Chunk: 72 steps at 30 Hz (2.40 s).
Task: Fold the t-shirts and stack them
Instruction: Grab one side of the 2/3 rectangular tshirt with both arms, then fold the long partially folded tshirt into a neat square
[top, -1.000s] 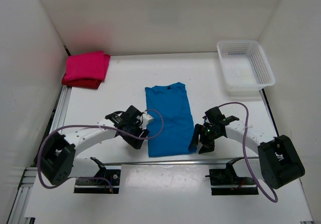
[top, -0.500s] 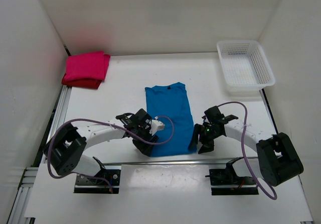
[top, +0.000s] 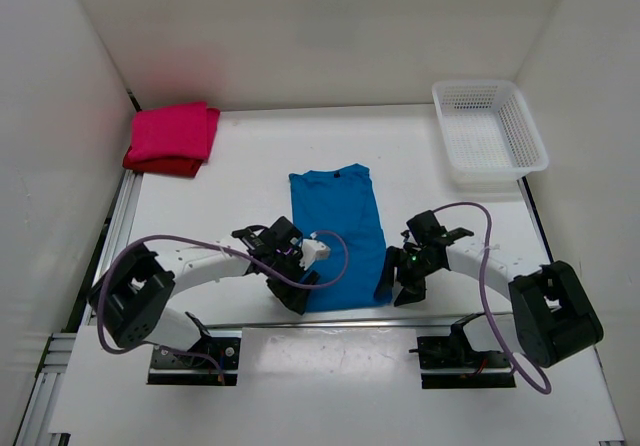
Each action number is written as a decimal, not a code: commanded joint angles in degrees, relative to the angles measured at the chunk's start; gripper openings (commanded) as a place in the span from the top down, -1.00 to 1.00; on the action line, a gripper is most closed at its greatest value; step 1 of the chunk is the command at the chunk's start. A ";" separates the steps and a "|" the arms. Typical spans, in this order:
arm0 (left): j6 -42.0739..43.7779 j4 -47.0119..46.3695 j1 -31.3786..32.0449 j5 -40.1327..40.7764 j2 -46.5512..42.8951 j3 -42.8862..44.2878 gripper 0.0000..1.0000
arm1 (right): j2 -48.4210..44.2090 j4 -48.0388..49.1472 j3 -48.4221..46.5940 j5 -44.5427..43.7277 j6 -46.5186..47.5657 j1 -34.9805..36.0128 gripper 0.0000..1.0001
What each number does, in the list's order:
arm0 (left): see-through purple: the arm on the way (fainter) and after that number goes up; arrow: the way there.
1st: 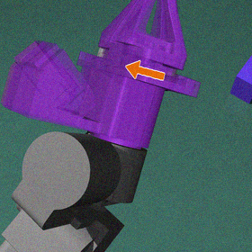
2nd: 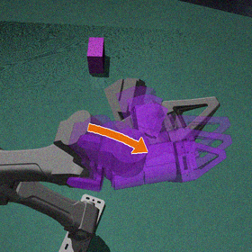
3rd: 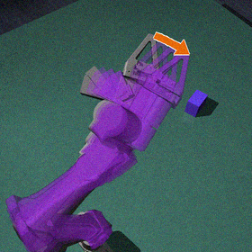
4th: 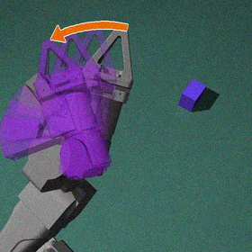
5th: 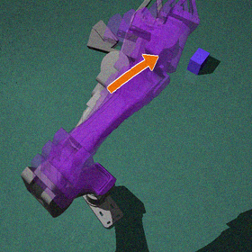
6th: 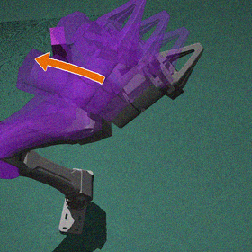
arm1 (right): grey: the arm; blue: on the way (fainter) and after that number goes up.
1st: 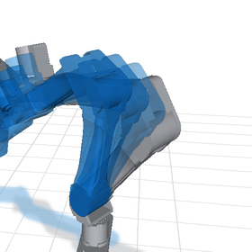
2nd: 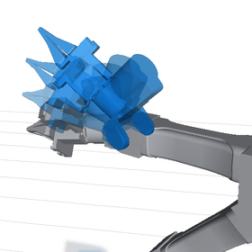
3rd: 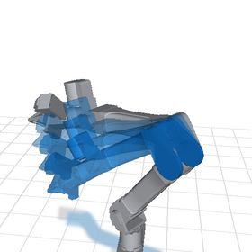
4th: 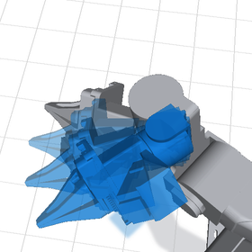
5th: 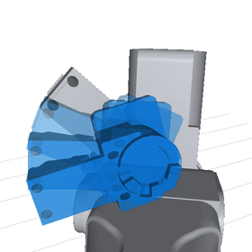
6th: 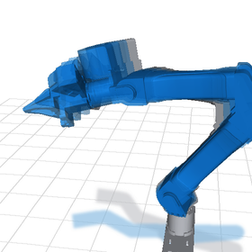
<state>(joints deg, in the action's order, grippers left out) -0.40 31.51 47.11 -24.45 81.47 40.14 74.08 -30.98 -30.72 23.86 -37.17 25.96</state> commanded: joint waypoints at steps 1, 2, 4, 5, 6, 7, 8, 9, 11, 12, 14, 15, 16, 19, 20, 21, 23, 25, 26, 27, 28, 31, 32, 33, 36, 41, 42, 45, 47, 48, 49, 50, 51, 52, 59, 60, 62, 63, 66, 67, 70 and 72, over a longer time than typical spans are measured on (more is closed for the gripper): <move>0.40 -1.27 0.08 -0.51 2.72 0.81 -0.44 | 2.20 2.68 0.67 -6.10 2.19 0.24 -0.34; 0.40 -1.27 0.08 -0.51 3.25 0.82 -0.39 | 2.20 2.68 0.66 -6.10 2.19 0.24 -0.34; 0.40 -1.27 0.08 -1.12 3.95 0.82 -0.37 | 2.20 2.68 0.66 -6.10 2.19 0.24 -0.34; 0.40 -1.27 0.08 -1.13 4.65 1.34 -0.37 | 2.20 2.68 0.66 -6.10 2.19 0.24 -0.34; 0.40 -1.27 0.08 -1.91 5.27 1.34 -0.37 | 2.20 2.68 0.66 -6.10 2.19 0.24 -0.34; 0.40 -1.27 0.08 -1.92 5.89 1.34 -0.30 | 2.20 2.68 0.66 -6.10 2.19 0.24 -0.34; 0.40 -1.27 0.08 -2.53 7.54 1.34 -0.26 | 2.20 2.68 0.66 -6.10 2.19 0.24 -0.34; 0.40 -1.27 0.08 -2.54 8.34 1.87 -0.23 | 2.20 2.68 0.66 -6.10 2.19 0.24 -0.34; 0.40 -1.27 0.08 -3.06 9.49 1.87 -0.15 | 2.73 2.68 0.66 -6.10 2.19 0.24 -0.34; 0.40 -1.27 0.08 -3.06 10.10 1.87 -0.08 | 2.73 2.68 0.14 -6.10 2.19 0.24 -0.34; 0.40 -1.27 0.08 -3.06 10.11 2.39 0.02 | 2.73 2.68 0.13 -6.10 2.19 0.24 -0.34; 0.40 -1.27 0.08 -3.06 10.11 2.40 0.06 | 2.73 2.68 0.13 -6.10 2.71 0.24 -0.34; 0.40 -0.66 0.08 -3.06 10.11 2.40 0.15 | 2.73 2.68 0.13 -6.10 2.71 0.24 -0.31; 0.40 -0.66 0.08 -3.06 10.64 2.40 0.40 | 3.78 3.20 -0.39 -5.58 2.71 0.24 -0.17; 0.40 -0.66 0.08 -2.45 10.64 2.40 0.51 | 3.79 3.21 -0.39 -5.58 3.24 0.24 -0.08; 0.40 -0.66 0.08 -2.45 10.64 2.40 0.58 | 4.40 3.21 -0.39 -5.58 3.24 0.24 -0.05; 0.40 -0.13 0.08 -2.45 10.64 2.40 0.70 | 4.92 3.21 -0.39 -5.58 3.24 0.24 0.11; 0.40 -0.13 0.08 -1.84 10.64 2.92 0.79 | 5.45 3.21 -0.92 -5.58 3.76 0.24 0.25; 0.40 -0.13 0.08 -1.31 10.64 2.93 0.79 | 5.46 3.21 -0.92 -5.58 3.77 0.24 0.41; 0.40 -0.13 0.08 -1.31 10.64 2.93 0.79 | 5.46 3.21 -0.92 -5.58 3.77 0.24 0.51; 0.40 0.39 0.08 -1.30 10.12 2.93 0.79 | 5.98 3.21 -1.44 -5.58 3.77 0.24 0.62; 0.40 0.92 0.08 -0.78 7.92 4.06 0.79 | 5.98 3.21 -2.06 -4.44 4.30 0.24 0.99; 0.40 2.75 0.08 -0.78 7.22 4.07 0.79 | 5.98 1.82 -2.76 -4.43 4.82 0.24 0.99; 0.40 3.55 0.08 0.27 6.51 4.59 0.79 | 5.38 1.11 -2.77 -3.91 5.61 0.24 0.99; 0.40 8.37 0.08 1.51 4.14 7.57 0.79 | 2.57 -2.75 -6.36 -4.43 7.19 0.24 0.99; 0.40 23.48 -0.52 4.50 7.81 19.86 0.79 | 0.89 -9.17 -16.62 -5.84 10.27 0.24 0.99; 0.40 26.47 -1.05 4.50 8.61 21.37 0.79 | 1.41 -10.05 -18.39 -5.84 10.80 0.24 0.99; 0.40 29.21 -3.25 6.43 7.56 26.79 0.79 | 4.56 -13.13 -26.19 -5.84 12.47 0.24 0.99; 0.40 32.38 -4.92 5.73 9.05 31.82 0.79 | 7.46 -14.45 -30.52 -5.32 14.40 -0.55 0.99; 0.40 33.26 -7.10 5.73 10.19 36.11 0.79 | 8.61 -14.46 -34.98 -5.31 14.40 -2.03 0.99; 0.40 33.27 -8.43 6.77 10.72 38.15 0.79 | 10.10 -15.24 -37.37 -4.79 15.27 -2.66 0.99; 0.40 33.27 -9.75 8.17 11.51 40.35 0.79 | 13.33 -16.03 -39.83 -4.18 16.41 -3.80 0.99; 0.40 33.88 -12.72 8.19 13.69 44.80 0.79 | 15.19 -16.56 -45.16 -4.17 16.43 -4.42 0.99; 0.40 33.88 -14.23 8.88 15.02 47.20 0.79 | 17.04 -17.44 -47.91 -3.56 17.21 -4.94 0.99; 0.40 35.64 -25.13 8.36 27.68 66.10 0.79 | 37.51 -20.60 -70.94 3.73 18.97 -8.73 0.99; 0.40 35.64 -25.66 8.36 28.91 67.51 0.79 | 39.63 -21.13 -73.58 4.70 18.97 -9.25 0.99; 0.40 35.64 -26.63 7.31 32.60 71.38 0.79 | 45.43 -22.19 -80.35 6.46 18.97 -9.86 0.99; 0.40 35.64 -27.33 7.31 34.79 73.31 0.79 | 48.75 -22.19 -83.68 8.29 18.97 -9.87 0.99; 0.40 34.95 -28.56 6.69 37.35 74.47 0.79 | 53.51 -22.72 -86.78 9.72 18.27 -10.40 0.99; 0.40 33.89 -29.09 6.69 38.66 74.47 0.79 | 54.40 -22.72 -87.49 10.33 17.58 -10.92 0.99; 0.40 32.83 -29.62 5.20 40.77 74.99 0.79 | 56.16 -22.72 -87.49 10.33 17.57 -10.93 0.99; 0.40 32.83 -30.24 3.62 41.31 75.61 0.79 | 54.78 -21.23 -86.27 10.33 16.96 -11.45 0.99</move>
<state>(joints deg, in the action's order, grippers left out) -0.43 65.06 18.09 -18.50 123.96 112.90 130.96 -51.72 -115.39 32.29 -20.14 15.40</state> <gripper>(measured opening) 0.127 0.025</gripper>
